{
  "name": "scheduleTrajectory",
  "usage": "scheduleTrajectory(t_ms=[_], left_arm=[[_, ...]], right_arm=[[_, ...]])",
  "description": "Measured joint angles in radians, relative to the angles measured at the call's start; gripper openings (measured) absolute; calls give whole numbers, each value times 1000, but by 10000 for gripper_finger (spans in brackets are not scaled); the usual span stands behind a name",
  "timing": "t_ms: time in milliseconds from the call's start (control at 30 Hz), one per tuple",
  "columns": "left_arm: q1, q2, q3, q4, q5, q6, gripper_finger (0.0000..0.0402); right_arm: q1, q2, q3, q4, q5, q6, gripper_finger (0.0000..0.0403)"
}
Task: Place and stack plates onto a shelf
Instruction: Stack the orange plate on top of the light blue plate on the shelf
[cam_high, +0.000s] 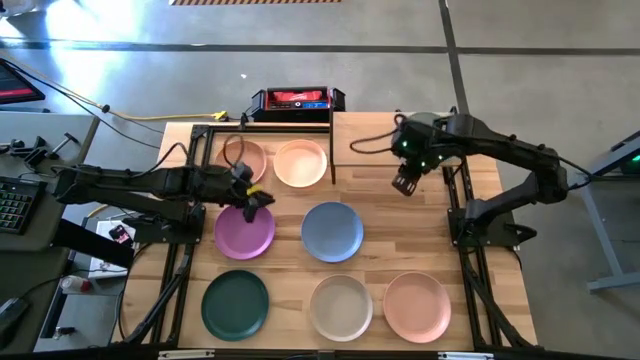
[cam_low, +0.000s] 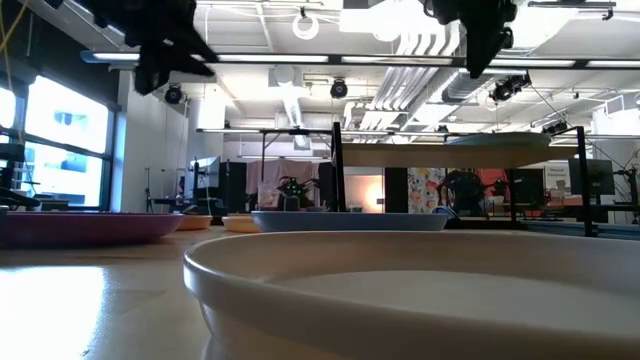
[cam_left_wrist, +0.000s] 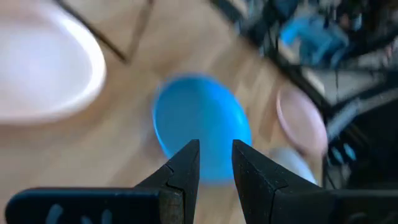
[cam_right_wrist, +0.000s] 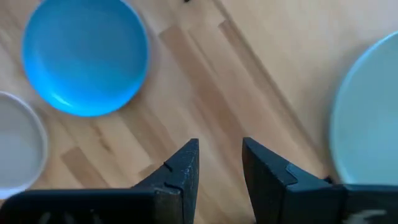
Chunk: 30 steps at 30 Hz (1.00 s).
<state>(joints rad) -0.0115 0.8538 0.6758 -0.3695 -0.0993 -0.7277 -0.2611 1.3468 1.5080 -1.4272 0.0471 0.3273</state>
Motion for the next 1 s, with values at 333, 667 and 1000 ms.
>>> scheduleTrajectory(t_ms=[333,667,1000], left_arm=[[-15,106,0,-151,-20,18,83],[235,202,0,-355,43,199,83],[469,280,0,-359,63,281,83]], right_arm=[[189,0,-1,10,5,244,99],[296,0,-1,69,62,305,99],[302,0,-2,118,65,330,99]])
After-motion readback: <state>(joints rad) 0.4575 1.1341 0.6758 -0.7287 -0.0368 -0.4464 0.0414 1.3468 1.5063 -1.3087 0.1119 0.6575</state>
